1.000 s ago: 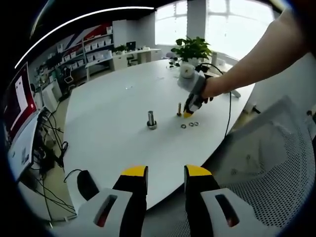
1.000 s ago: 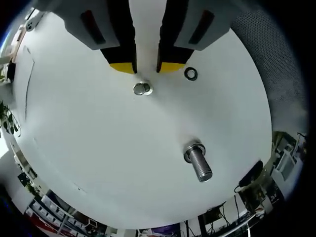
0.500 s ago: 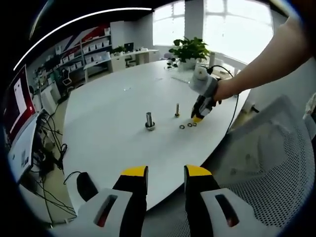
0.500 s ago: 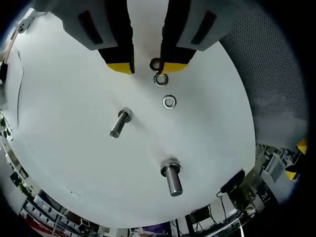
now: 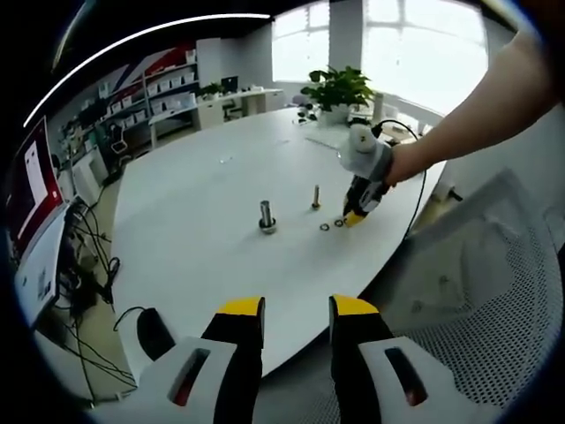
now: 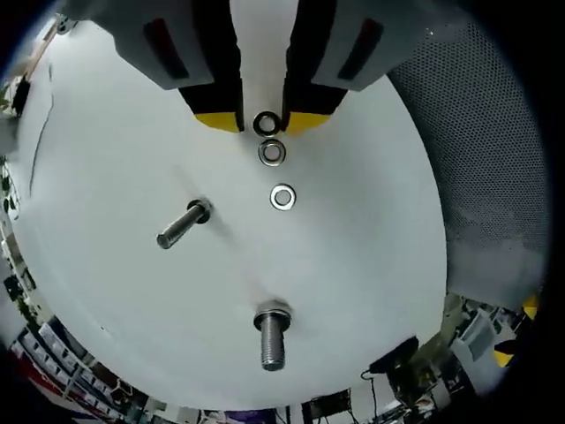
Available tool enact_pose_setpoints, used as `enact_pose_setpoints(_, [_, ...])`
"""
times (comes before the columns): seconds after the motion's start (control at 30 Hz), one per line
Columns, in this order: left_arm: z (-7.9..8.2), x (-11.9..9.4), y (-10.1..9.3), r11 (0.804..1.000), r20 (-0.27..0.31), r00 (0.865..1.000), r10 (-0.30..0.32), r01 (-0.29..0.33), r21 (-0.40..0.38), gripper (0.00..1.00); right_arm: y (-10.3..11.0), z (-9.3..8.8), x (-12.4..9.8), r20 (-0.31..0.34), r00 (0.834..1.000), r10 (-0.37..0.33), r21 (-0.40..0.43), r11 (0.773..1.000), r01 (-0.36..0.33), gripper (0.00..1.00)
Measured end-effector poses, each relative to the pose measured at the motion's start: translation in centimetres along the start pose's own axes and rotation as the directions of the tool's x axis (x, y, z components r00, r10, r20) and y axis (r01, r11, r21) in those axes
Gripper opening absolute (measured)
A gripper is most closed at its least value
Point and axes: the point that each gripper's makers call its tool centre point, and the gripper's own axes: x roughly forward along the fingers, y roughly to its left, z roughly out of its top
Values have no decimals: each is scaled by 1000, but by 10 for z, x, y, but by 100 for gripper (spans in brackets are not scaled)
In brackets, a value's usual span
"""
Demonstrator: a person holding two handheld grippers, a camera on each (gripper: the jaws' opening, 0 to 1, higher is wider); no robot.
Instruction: Place the washer onto the threaded stud by aligning its center hole with the stud, sliding it down to the base, and recovering from edge contact or off-axis alignment until the washer reaches the visible bottom stop.
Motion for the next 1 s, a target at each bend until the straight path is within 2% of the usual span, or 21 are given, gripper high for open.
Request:
enact_pose_setpoints(0.1, [0,0,0,1000,1,1000,1,-1,-2,27,2,0,1,-12,1000,5,-39,999,-5,16])
enact_pose_setpoints(0.23, [0,-1,1,1000,4,1000,3,-3,-4,27,0,0,2,-56,998,34,-40,999,-36,17])
enact_pose_setpoints(0.37, [0,0,0,1000,1,1000,0,0,0,27,6,-4,1,-120,989,86,-146,984,-104,21])
enact_pose_setpoints(0.57, [0,0,0,1000,1,1000,2,-2,-3,27,0,-3,1,-134,990,50,-164,984,-72,16])
enact_pose_setpoints(0.63, [0,0,0,1000,2,1000,1,0,-3,27,2,-3,1,-137,990,45,-209,975,-74,16])
enact_pose_setpoints(0.77, [0,0,0,1000,2,1000,-1,1,-3,27,0,-3,0,-140,989,41,-205,976,-70,16])
enact_pose_setpoints(1.0, [1,0,0,1000,1,1000,-2,2,-4,27,0,-3,2,-185,983,16,-166,985,-48,15])
